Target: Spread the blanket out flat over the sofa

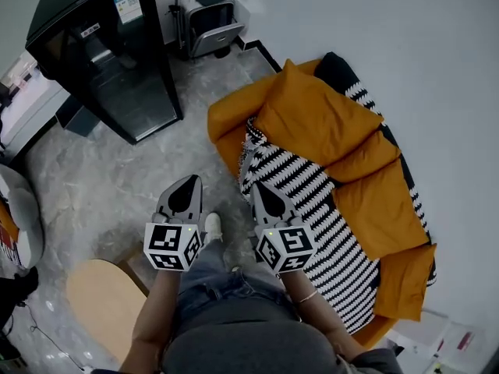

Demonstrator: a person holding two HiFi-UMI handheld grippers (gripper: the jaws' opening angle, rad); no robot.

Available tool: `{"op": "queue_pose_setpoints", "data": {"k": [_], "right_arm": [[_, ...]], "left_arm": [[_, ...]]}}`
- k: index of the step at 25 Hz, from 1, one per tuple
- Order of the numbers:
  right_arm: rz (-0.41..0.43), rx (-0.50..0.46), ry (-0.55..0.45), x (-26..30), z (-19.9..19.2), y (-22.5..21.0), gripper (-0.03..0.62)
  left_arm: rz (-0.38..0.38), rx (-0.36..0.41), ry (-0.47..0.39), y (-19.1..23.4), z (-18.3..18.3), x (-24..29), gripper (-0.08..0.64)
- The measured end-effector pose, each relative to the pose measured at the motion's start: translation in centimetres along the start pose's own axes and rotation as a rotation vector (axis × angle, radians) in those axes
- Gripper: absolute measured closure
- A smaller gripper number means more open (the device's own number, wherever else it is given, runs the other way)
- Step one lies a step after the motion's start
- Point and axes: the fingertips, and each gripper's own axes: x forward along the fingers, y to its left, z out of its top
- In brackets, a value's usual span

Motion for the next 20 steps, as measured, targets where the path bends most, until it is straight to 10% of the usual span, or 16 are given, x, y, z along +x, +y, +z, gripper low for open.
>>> {"op": "queue_pose_setpoints", "data": {"k": [20], "right_arm": [[-0.222,0.029,0.077,5.3,-1.8,-10.0,0.581]], "left_arm": [[-0.14,0.048,0.18,1.0,-5.5,12.1,0.541]]}}
